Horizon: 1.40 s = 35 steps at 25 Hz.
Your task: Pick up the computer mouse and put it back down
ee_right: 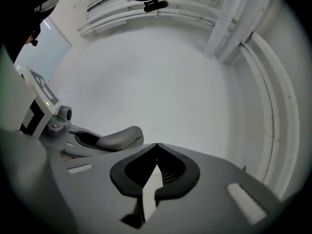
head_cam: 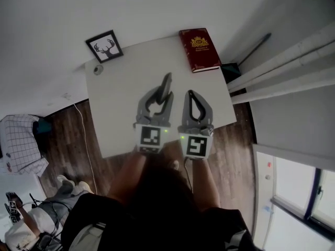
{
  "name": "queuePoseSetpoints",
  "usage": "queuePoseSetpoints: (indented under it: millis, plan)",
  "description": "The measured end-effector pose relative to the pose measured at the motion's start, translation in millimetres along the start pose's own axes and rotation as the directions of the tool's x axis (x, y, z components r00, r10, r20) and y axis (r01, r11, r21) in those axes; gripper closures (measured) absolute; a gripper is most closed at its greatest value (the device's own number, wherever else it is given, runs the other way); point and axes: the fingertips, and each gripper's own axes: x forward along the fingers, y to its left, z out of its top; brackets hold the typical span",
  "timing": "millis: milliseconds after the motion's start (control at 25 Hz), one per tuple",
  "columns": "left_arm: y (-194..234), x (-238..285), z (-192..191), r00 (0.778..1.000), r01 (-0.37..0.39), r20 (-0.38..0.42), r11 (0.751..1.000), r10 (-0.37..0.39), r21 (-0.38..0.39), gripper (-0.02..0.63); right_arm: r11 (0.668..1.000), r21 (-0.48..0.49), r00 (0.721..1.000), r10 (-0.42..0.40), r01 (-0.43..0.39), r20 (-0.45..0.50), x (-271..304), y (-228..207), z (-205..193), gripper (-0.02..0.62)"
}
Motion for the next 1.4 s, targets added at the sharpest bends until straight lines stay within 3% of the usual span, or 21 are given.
queuePoseSetpoints:
  millis: [440,1120,1400]
  plan:
    - [20.4,50.4,-38.1,0.992,0.114,-0.049,0.992,-0.117,-0.052,0.465,0.998,-0.008,0.996,-0.059,0.059,-0.073,45.6,3.7,-22.7,0.581]
    - [28.0,113.3,-92.9,0.976,0.107,-0.177,0.988,-0.125,-0.108,0.465,1.0,0.016,0.987,0.023,-0.021,-0.161,108.5,-9.6,-80.4,0.581]
    - [30.7,153.0,-130.5,0.956,0.101,-0.26,0.983,-0.138,-0.152,0.465,0.995,0.1,0.981,0.023,-0.004,-0.193,137.1,-30.1,-119.3,0.581]
